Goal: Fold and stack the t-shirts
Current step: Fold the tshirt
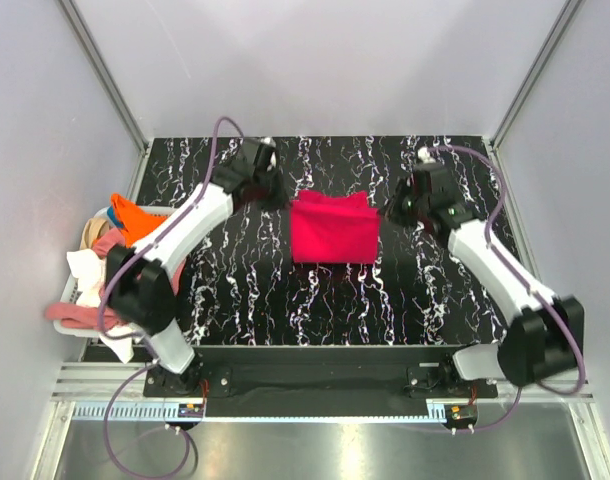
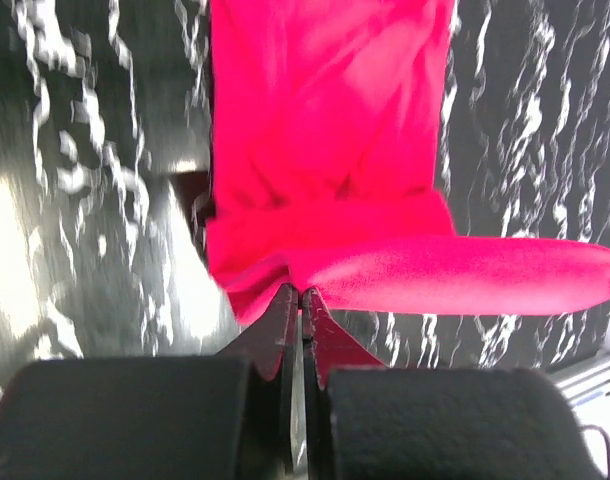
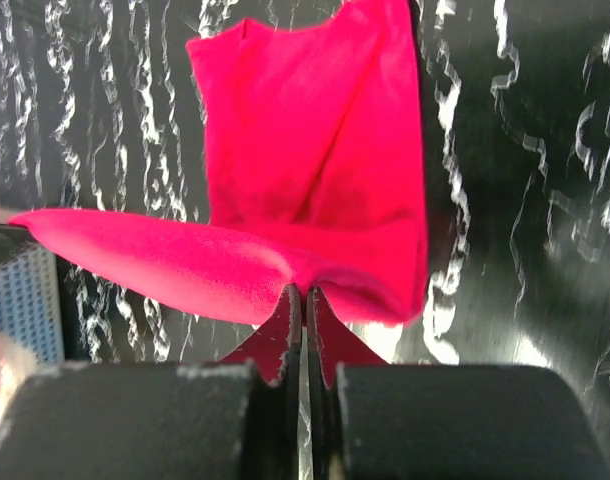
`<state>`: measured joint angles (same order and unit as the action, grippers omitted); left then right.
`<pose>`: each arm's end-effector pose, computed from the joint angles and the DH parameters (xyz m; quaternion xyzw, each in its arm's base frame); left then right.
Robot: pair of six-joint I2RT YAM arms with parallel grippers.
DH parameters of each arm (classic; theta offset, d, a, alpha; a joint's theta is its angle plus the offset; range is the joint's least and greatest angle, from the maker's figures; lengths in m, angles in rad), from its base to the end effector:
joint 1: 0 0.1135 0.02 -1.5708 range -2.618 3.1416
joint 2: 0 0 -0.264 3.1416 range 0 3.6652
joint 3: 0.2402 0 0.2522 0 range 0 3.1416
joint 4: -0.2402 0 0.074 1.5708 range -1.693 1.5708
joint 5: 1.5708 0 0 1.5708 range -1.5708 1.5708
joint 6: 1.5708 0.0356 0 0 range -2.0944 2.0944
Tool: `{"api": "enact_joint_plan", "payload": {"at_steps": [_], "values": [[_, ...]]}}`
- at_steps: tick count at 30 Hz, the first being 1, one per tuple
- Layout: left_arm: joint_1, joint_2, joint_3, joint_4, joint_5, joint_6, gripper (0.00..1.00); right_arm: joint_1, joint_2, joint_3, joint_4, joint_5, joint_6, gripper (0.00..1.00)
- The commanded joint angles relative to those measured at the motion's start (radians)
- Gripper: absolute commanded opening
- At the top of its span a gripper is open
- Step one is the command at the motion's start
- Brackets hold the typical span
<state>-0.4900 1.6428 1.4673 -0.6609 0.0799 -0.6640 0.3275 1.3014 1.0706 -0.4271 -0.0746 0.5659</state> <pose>0.3199 -0.1738 0.3119 -0.0667 0.9303 -0.2269 0.2803 0.2724 0.0953 0.3034 0.0904 0.8926 0.2205 0.3828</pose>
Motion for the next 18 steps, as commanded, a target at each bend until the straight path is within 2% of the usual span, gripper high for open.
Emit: {"api": "enact_joint_plan", "payload": {"at_steps": [1,8,11,13,15,17,18], "values": [[0.057,0.102,0.158,0.026,0.07,0.075,0.0,-0.044,0.134,0.158,0.076,-0.052,-0.087,0.0],[0.14,0.422,0.509,0.092,0.213,0.11,0.0,-0.123,0.429,0.394,0.083,-0.165,-0.115,0.04],[0.171,0.561,0.617,0.176,0.277,0.096,0.02,-0.143,0.567,0.501,0.085,-0.195,-0.115,0.06],[0.191,0.662,0.674,0.237,0.297,0.083,0.05,-0.165,0.692,0.604,0.087,-0.249,-0.126,0.11],[0.209,0.727,0.734,0.326,0.3,0.051,0.07,-0.186,0.78,0.711,0.083,-0.278,-0.12,0.09],[0.223,0.817,0.78,0.483,0.403,0.006,0.17,-0.205,0.875,0.758,0.09,-0.261,-0.103,0.02],[0.231,0.859,0.797,0.518,0.423,-0.005,0.32,-0.223,0.916,0.785,0.093,-0.258,-0.087,0.0]]}}
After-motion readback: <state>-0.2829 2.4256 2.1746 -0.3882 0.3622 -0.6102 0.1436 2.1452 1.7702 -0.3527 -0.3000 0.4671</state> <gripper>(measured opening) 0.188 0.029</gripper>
